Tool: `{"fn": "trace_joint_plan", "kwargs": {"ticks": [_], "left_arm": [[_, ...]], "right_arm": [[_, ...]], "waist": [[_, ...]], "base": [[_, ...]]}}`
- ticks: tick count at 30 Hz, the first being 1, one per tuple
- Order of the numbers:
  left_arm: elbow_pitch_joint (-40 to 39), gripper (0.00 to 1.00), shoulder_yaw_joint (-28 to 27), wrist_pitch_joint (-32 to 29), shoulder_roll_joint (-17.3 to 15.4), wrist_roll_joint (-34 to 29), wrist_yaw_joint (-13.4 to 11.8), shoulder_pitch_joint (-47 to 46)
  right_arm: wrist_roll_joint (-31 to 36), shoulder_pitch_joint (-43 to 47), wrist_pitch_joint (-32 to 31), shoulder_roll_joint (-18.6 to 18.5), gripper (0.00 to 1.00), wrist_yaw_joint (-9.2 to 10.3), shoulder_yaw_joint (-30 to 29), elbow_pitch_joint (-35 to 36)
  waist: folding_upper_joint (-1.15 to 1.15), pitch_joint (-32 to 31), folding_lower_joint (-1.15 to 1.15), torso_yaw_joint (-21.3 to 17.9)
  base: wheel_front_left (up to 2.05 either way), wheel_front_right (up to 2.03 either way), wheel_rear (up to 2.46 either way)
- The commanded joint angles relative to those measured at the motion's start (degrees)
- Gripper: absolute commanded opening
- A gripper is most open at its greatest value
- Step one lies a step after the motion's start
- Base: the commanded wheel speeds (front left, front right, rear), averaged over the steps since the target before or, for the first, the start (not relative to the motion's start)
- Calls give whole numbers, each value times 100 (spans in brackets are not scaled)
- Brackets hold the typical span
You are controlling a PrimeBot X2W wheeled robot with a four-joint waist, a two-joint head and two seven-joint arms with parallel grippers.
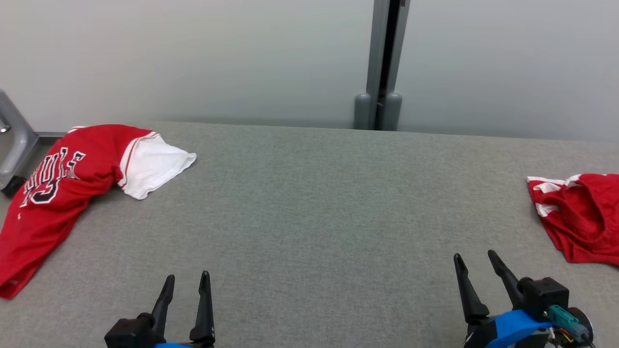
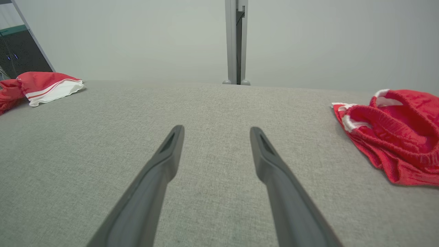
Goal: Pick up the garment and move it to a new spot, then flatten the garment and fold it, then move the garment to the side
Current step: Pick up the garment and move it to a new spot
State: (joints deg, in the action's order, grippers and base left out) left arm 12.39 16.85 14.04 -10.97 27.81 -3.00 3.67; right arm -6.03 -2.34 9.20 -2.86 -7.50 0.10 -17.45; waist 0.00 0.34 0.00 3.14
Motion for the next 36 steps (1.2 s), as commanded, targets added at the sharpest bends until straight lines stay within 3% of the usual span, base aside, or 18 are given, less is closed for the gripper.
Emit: {"fn": "trace_joint_plan", "kwargs": {"ticks": [1, 13, 19, 28, 32, 36], "left_arm": [[-20, 100, -10, -9, -28, 15, -1, -54], [-143, 100, -121, 2, -213, 29, -82, 40], [-234, 100, -233, 37, -269, 57, -105, 67], [-553, 100, -345, 64, -180, 247, -110, 36], [-1087, 100, -698, 29, -508, 258, -177, -312], [-1689, 100, -1181, -268, -1122, 216, -244, -1003]], "right_arm": [[30, 39, 50, -6, 100, 1, -4, 51], [-34, -89, 92, -7, 100, 1, 201, 126], [-100, -171, 64, -7, 100, 1, 438, 80], [-33, -255, 39, -9, 100, 1, 561, 149], [128, -356, -36, -10, 100, 1, 478, 288], [340, -492, -155, -10, 100, 1, 342, 517]], "waist": [[0, 20, 0, 113], [0, 28, 0, 1544], [0, 42, 0, 1960], [0, 190, 0, 2031], [0, 467, 0, 1903], [0, 869, 0, 1708]], "base": [[0, 0, 0], [0, 0, 0], [0, 0, 0], [0, 0, 0], [0, 0, 0], [0, 0, 0]]}}
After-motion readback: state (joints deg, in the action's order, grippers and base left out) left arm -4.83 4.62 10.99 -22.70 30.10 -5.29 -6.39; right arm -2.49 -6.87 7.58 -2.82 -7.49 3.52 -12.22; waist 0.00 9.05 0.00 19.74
